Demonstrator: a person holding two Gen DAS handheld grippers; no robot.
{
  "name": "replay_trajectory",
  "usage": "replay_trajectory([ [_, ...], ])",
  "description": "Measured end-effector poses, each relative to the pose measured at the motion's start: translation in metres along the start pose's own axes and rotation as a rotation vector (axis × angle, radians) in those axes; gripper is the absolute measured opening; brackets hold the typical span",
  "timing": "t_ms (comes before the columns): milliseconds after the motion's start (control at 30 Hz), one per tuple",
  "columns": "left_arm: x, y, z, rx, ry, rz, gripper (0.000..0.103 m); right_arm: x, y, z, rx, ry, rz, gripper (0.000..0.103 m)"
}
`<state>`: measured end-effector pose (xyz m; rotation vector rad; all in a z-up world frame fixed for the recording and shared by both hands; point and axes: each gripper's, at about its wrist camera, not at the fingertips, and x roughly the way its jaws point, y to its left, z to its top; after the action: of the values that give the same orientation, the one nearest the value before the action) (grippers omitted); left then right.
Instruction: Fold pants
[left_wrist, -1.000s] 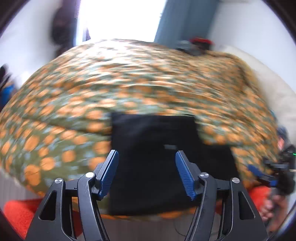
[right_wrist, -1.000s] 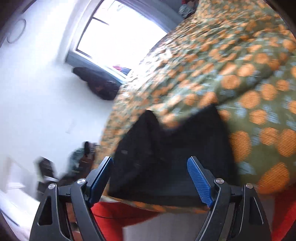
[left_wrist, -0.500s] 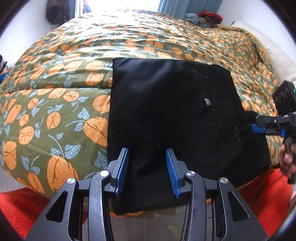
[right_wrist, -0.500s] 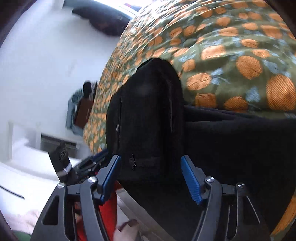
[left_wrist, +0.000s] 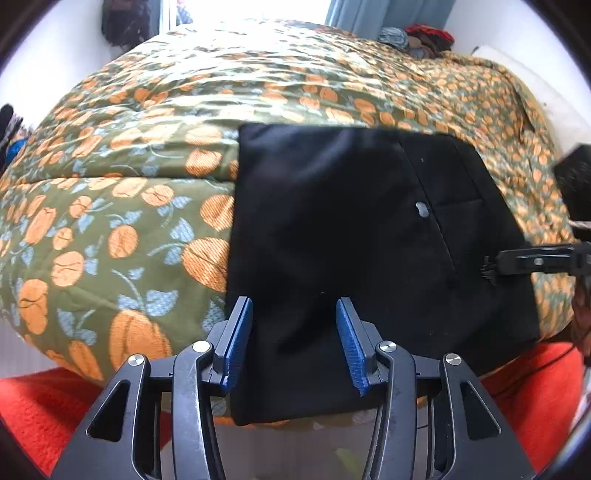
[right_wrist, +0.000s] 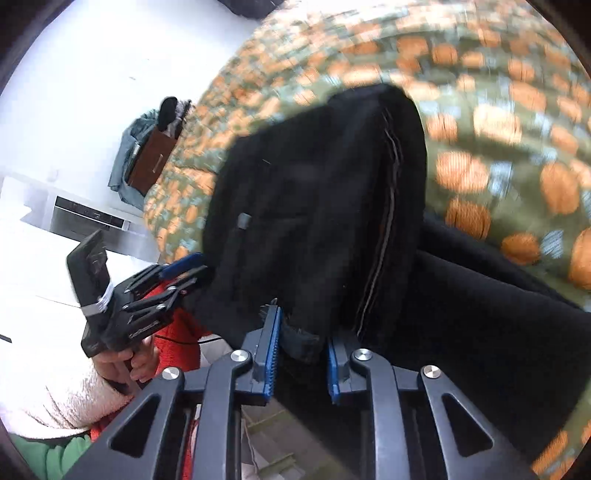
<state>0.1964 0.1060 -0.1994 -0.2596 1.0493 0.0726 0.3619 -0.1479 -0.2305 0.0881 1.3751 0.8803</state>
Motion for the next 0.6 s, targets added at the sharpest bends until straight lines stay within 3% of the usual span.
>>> replay_trajectory([
  [100, -0.029, -0.001, 0.012, -0.013, -0.059, -0.043, 0.052, -0.041, 0.018, -0.003, -0.015, -0.106, 0.048, 0.02],
  [167, -0.047, -0.007, 0.017, -0.002, -0.099, -0.063, 0.06, -0.072, 0.026, -0.015, -0.025, -0.166, 0.053, 0.019],
  [333, -0.066, -0.032, 0.018, 0.067, -0.128, -0.126, 0.062, -0.135, 0.0, -0.073, 0.042, -0.252, 0.039, 0.019],
  [433, -0.045, -0.054, 0.005, 0.118, -0.087, -0.13, 0.062, -0.135, -0.047, -0.111, 0.2, -0.256, -0.022, 0.02],
  [500, -0.027, -0.067, -0.003, 0.141, -0.039, -0.132, 0.062, -0.108, -0.078, -0.132, 0.307, -0.198, -0.175, 0.022],
  [600, -0.007, -0.083, -0.014, 0.202, 0.005, -0.072, 0.062, -0.095, -0.097, -0.152, 0.365, -0.222, -0.21, 0.043],
])
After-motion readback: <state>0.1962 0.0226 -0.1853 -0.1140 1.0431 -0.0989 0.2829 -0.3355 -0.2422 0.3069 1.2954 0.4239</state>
